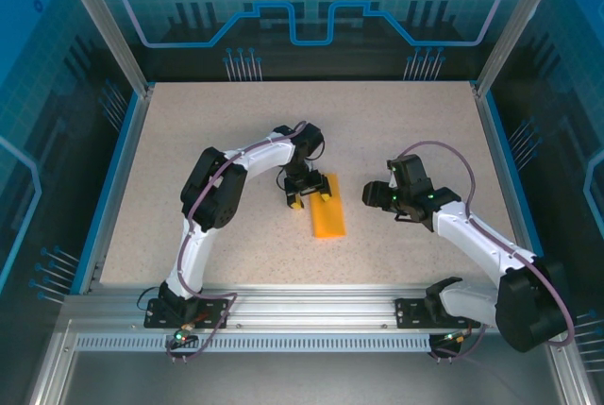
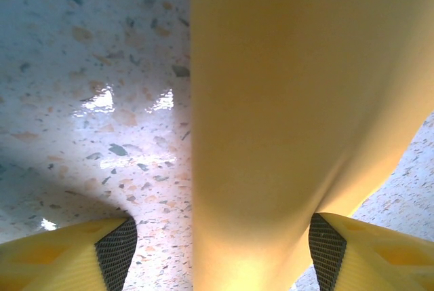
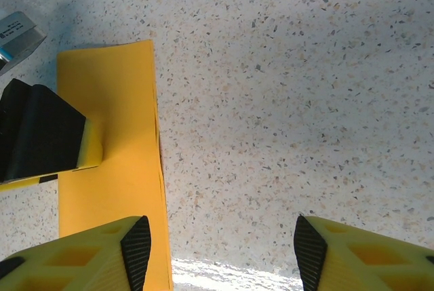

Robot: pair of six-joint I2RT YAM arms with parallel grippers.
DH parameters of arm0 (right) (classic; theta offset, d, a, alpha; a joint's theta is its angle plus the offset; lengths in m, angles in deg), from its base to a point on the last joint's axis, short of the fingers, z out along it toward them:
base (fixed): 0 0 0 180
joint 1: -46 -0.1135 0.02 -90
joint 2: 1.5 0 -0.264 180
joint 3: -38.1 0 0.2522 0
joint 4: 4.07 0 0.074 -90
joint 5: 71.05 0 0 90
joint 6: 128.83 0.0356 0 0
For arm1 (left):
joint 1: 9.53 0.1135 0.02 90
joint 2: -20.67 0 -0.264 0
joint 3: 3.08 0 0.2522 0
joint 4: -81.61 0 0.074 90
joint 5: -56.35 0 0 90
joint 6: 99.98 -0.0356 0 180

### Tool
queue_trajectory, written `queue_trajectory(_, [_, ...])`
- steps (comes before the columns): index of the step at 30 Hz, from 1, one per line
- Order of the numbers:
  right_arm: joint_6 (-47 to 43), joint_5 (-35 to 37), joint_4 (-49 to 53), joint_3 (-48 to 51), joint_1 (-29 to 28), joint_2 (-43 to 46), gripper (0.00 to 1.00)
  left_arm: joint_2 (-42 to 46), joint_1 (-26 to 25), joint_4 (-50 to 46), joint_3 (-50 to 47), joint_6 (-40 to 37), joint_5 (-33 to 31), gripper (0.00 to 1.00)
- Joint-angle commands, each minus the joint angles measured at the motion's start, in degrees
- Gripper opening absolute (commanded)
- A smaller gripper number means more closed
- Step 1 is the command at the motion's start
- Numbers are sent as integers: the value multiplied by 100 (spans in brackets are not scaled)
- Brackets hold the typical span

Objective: Fold a paper plane with a square sheet of paper (fold left side to right side)
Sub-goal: First fold in half a square sheet of paper at the center of the table.

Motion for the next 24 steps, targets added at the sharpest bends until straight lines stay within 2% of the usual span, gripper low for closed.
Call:
queue_trajectory(1, [-43,-95,116,79,65,113,61,-862,-440,1383,-189,34,518,73])
queue_trajectory(24, [-63,-322,-2,121,45,46,61,-893,-440,1377,-216,-19,518,74])
